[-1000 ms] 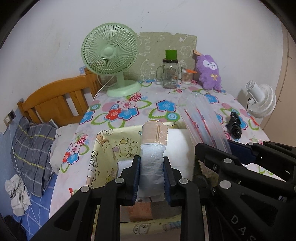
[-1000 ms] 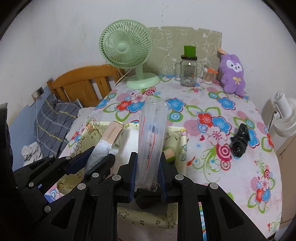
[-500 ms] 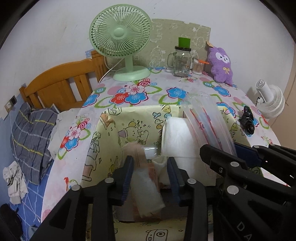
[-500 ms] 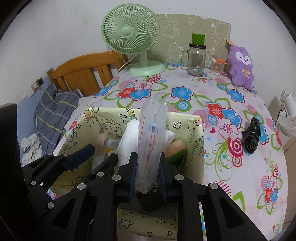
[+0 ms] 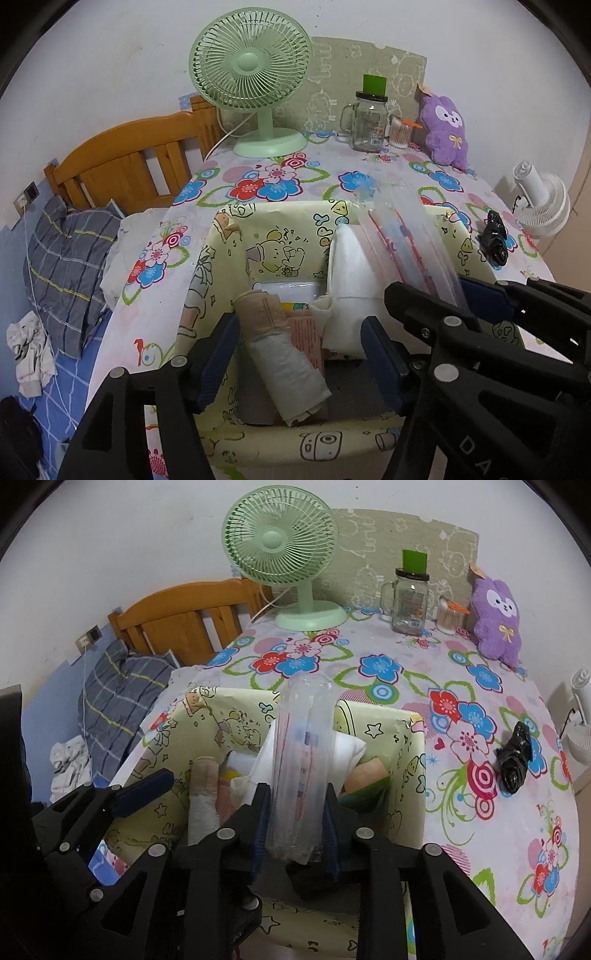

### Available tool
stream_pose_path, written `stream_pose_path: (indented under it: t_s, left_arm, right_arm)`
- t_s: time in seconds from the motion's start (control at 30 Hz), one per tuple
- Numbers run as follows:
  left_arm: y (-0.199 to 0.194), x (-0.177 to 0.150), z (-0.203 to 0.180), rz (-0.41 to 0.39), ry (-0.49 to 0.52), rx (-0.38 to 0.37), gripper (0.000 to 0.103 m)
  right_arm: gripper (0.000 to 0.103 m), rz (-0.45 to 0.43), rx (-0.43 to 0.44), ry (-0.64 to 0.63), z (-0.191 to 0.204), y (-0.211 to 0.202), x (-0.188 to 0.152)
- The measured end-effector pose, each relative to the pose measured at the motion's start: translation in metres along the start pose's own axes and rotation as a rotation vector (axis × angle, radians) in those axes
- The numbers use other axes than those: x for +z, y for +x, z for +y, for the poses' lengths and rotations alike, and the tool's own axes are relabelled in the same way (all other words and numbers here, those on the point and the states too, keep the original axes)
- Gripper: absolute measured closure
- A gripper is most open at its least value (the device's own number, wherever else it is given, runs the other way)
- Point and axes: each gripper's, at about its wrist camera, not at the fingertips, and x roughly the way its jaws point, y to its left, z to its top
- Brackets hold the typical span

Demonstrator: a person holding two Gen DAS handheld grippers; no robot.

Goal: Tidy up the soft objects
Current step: 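Lower the white roll and straw bag into the box and open both tools, then withdraw both tools from the box toward the black plastic bundle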

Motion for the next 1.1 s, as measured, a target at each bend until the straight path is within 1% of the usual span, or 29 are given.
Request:
stream_pose_path:
  t_s: [0.03,0.07,0.13,0.2,0.53,1.1]
  left_arm:
    - [-0.002,-0.001,0.000,-0.003,-0.005,-0.001,0.030]
    - [-0.003,-0.001,0.000,-0.005,-0.007,-0.003,0.030]
    - [-0.008,-0.002,-0.001,-0.017,-0.013,-0.007,0.027]
    - [-0.013,-0.002,-0.003,-0.031,-0.013,-0.010,0.025]
    - [-0.029,-0.002,-0.023,-0.077,0.007,-0.029,0.018]
    - [-0.053,0.004,-0.069,-0.151,0.037,-0.069,0.010]
  right_arm:
    - [0.062,-0.001,0.002,-0.005,0.000,-0.001,0.000]
    - [0.058,-0.003,0.004,-0.008,0.000,-0.003,0.000]
    - [0.041,-0.013,0.004,-0.007,-0.002,-0.007,-0.001]
    - [0.034,-0.033,-0.002,-0.008,-0.004,-0.013,-0.002]
    - [0.020,-0.095,-0.031,0.013,-0.018,-0.038,-0.010]
    - [0.009,-0.183,-0.088,0.068,-0.061,-0.080,-0.019]
